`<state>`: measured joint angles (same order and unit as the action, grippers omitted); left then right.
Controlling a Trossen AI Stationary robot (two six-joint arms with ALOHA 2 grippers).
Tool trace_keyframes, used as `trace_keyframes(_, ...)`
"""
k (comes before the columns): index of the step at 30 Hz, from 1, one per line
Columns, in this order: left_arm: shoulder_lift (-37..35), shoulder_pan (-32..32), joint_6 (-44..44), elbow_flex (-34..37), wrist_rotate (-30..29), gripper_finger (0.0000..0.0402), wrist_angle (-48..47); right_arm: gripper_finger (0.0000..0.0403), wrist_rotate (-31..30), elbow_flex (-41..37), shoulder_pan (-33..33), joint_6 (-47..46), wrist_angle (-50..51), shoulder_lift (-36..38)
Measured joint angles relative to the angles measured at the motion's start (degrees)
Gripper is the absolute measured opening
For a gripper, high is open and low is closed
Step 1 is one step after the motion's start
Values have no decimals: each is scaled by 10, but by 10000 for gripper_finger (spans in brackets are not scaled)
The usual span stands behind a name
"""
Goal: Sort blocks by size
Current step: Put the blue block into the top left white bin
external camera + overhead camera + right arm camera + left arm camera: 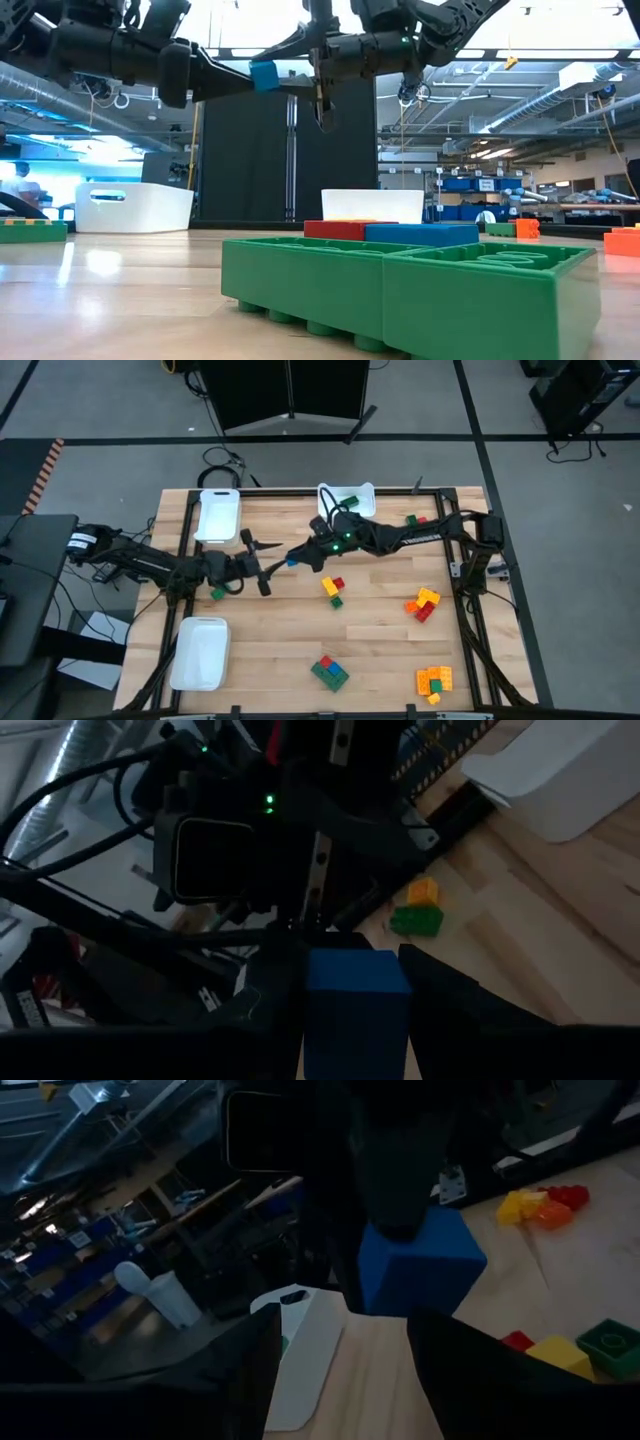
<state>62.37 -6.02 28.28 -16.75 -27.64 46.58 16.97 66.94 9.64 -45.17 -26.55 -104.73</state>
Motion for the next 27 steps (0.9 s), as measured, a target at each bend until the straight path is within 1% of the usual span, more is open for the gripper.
trace_keyframes(10, -1, 3, -2, -2, 15, 229, 12, 148, 6, 0, 30, -2, -26, -2)
trace_keyframes(13, 0, 14, -1, -11, 23, 229, 2, 148, 20, 0, 36, -10, -26, -2)
trace_keyframes(17, 26, 35, 9, -34, 32, 229, -16, 148, 49, 0, 35, -9, -25, -2)
trace_keyframes(23, 74, 42, 9, -64, 38, 229, -10, 148, 49, 0, 35, -2, -23, -2)
trace_keyframes(27, 77, 43, 10, -72, 39, 228, -9, 148, 49, 0, 35, 2, -26, -2)
